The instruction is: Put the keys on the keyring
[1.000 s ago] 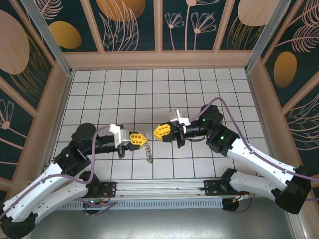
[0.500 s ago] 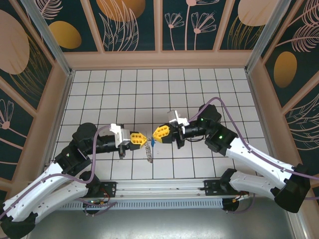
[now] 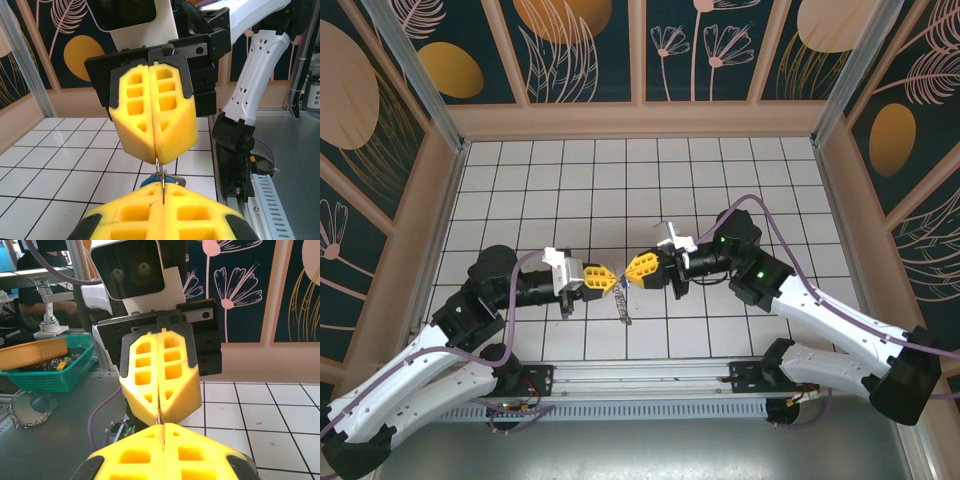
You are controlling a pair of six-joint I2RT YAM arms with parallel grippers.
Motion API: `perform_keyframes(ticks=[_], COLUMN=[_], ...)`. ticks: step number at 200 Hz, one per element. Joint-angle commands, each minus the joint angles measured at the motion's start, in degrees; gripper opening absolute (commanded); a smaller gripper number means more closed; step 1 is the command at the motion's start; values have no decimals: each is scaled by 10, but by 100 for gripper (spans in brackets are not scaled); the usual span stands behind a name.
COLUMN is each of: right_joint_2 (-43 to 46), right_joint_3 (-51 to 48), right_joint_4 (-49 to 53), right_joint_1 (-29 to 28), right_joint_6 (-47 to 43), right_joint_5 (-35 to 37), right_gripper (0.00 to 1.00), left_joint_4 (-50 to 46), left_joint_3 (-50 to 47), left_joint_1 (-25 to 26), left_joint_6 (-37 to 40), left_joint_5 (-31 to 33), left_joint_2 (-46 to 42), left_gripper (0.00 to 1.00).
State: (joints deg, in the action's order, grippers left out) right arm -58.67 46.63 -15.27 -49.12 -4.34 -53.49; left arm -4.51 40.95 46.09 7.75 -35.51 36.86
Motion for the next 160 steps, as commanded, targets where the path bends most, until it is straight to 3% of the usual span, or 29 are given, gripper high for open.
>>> perform_keyframes(ticks=[1,160], right_joint_2=[-1,18], right_joint_3=[18,29], right_joint_4=[-17,9], right_joint_1=[-4,-1], right_joint_6=[4,-6], right_joint_5=[-10,11], right_gripper=[0,0], left_joint_4=[27,19], left_joint_3=[11,11], left_joint_1=[0,0], left_joint_6=[12,16], left_joint_5=[4,25], left_joint_2=[-6,-8], left_gripper=[0,0])
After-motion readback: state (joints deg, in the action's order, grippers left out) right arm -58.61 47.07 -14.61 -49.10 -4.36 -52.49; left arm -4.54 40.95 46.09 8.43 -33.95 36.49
